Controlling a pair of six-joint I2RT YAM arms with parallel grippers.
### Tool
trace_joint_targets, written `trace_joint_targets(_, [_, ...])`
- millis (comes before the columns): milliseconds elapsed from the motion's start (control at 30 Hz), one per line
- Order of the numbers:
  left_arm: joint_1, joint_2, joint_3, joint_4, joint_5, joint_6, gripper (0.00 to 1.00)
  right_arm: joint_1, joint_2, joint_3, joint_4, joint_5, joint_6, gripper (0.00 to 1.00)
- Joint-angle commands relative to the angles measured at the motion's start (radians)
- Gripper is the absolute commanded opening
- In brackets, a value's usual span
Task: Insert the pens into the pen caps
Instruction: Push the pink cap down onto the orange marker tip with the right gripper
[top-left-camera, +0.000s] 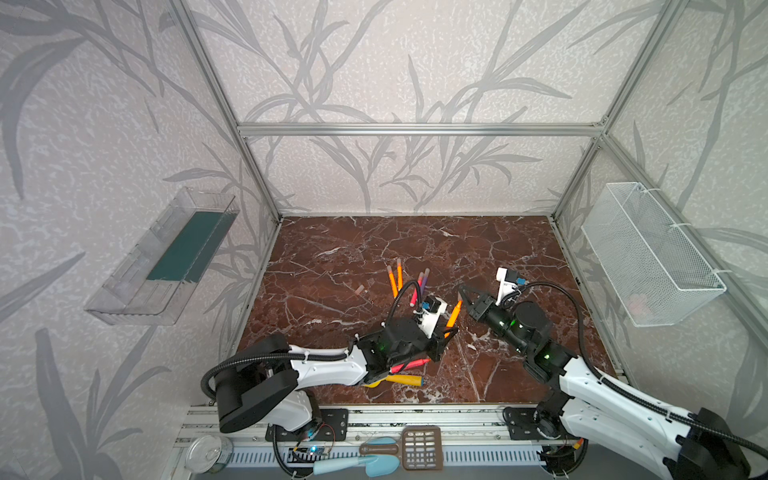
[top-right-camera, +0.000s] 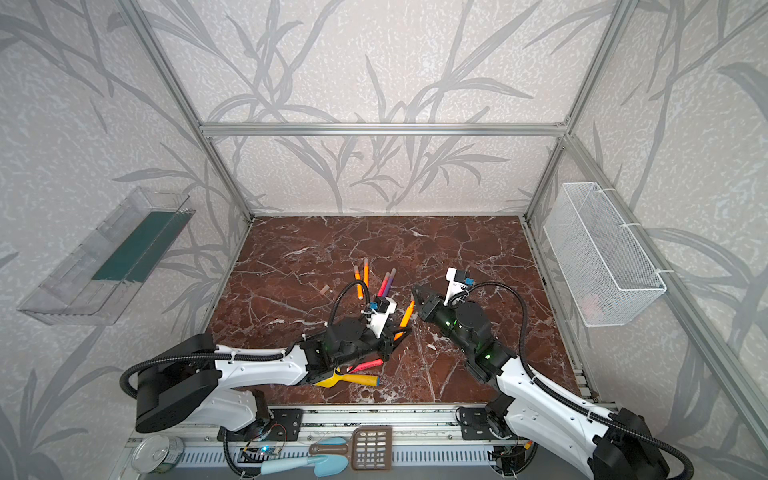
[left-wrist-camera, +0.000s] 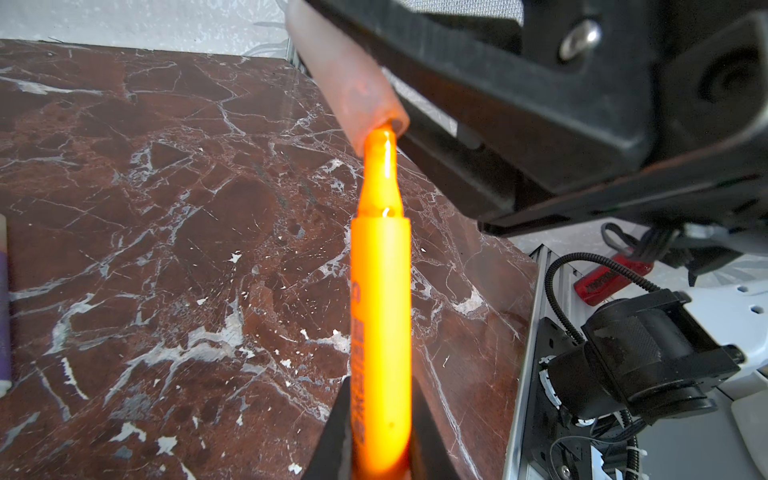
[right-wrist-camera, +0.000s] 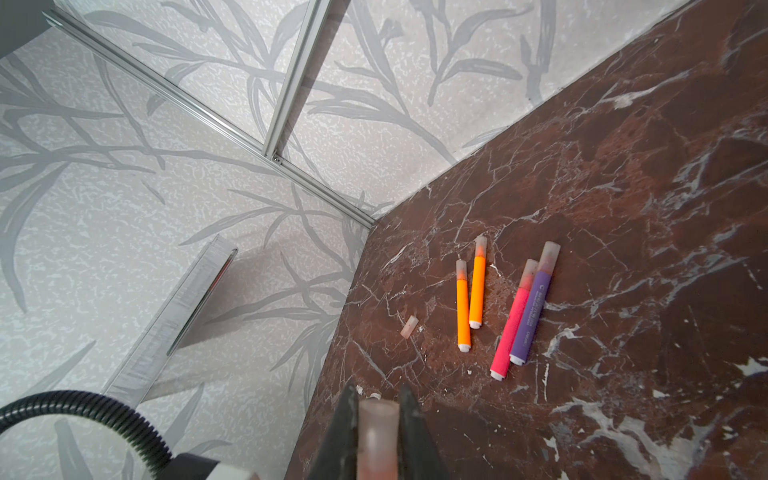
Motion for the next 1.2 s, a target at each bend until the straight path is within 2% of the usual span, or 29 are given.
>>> trace_joint_targets(0, [0.040, -0.003, 0.016, 0.027, 0.042, -0.055, 0.00, 0.032, 0.004, -0.009, 0.056, -0.016, -0.009, 0.00])
trace_joint_targets(133, [0.099, -0.018, 0.018, 0.052, 0.121, -0.108, 0.00, 0.053, -0.006, -0.041, 0.069, 0.007, -0.038, 0.00])
trace_joint_targets(300, [0.103, -0.055, 0.031, 0.035, 0.148, -0.084, 0.00, 0.055, 0.003, -0.051, 0.066, 0.003, -0.066, 0.00])
trace_joint_targets(500, [0.102, -0.056, 0.050, 0.020, 0.168, -0.064, 0.00, 0.060, 0.081, -0.012, 0.102, -0.057, -0.086, 0.00])
trace_joint_targets(733, [0.103, -0.089, 0.035, 0.040, 0.183, -0.065, 0.00, 0.079, 0.140, -0.019, 0.164, -0.068, -0.100, 0.00])
trace_joint_targets(1067, [0.102, -0.128, 0.011, 0.044, 0.161, -0.060, 0.00, 0.084, 0.108, -0.058, 0.203, -0.092, -0.110, 0.00])
trace_joint_targets(1167, [0.103, -0.128, 0.006, 0.045, 0.165, -0.055, 0.00, 0.084, 0.076, -0.059, 0.166, -0.080, -0.119, 0.23])
